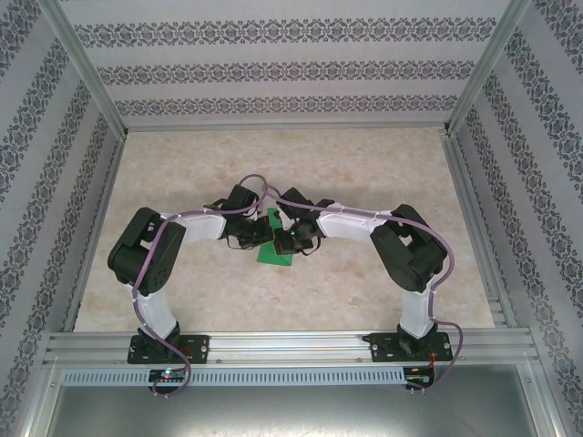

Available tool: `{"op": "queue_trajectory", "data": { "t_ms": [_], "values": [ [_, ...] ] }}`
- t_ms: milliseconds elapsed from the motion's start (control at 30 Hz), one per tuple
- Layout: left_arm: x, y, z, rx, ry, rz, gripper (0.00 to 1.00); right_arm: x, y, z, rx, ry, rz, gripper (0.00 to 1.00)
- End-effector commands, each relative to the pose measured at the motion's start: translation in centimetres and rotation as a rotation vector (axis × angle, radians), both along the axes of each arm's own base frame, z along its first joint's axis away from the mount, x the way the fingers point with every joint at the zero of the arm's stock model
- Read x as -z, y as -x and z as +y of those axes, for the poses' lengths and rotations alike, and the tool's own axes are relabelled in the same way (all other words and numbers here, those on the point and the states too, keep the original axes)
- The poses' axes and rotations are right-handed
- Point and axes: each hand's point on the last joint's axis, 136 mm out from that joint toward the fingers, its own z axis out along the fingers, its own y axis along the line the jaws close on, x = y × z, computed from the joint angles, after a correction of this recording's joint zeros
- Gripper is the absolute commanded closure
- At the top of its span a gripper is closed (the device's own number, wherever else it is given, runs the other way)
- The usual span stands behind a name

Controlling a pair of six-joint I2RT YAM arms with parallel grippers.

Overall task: Fold a paper plane with a square sheet of paper (pick it up from the middle)
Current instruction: Fold the triangle a second time at the center of the table.

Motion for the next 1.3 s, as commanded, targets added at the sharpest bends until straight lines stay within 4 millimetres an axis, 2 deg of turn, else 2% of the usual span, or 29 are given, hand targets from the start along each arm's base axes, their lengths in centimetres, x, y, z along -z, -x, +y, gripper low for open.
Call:
{"op": "queue_trajectory", "data": {
  "t_ms": [0, 133, 433, 600, 1000, 1267],
  "values": [
    [5.2, 4.5, 3.1, -0.025, -0.164, 0.185, 1.0, 0.1, -0.7, 0.9, 0.01, 0.007, -0.019, 1.0],
    [5.3, 4.5, 3.2, -0.03, -0.167, 0.189, 1.0, 0.3, -1.0, 0.9, 0.006, 0.02, -0.018, 1.0],
    [5.5, 4.8, 3.4, -0.032, -0.174, 0.195, 1.0, 2.0, -0.2, 0.3, -0.009, 0.065, 0.029, 1.0],
    [5.7, 4.9, 3.6, -0.044, -0.184, 0.2, 1.0, 2.6, 1.1, -0.8, -0.027, 0.094, 0.064, 1.0],
    [6.2, 5.1, 4.3, -0.069, -0.21, 0.212, 1.0, 2.6, 5.0, -3.6, -0.075, 0.11, 0.12, 1.0],
    [6.3, 5.1, 4.2, -0.065, -0.206, 0.215, 1.0, 2.8, 6.2, -4.5, -0.07, 0.124, 0.147, 1.0]
  ]
}}
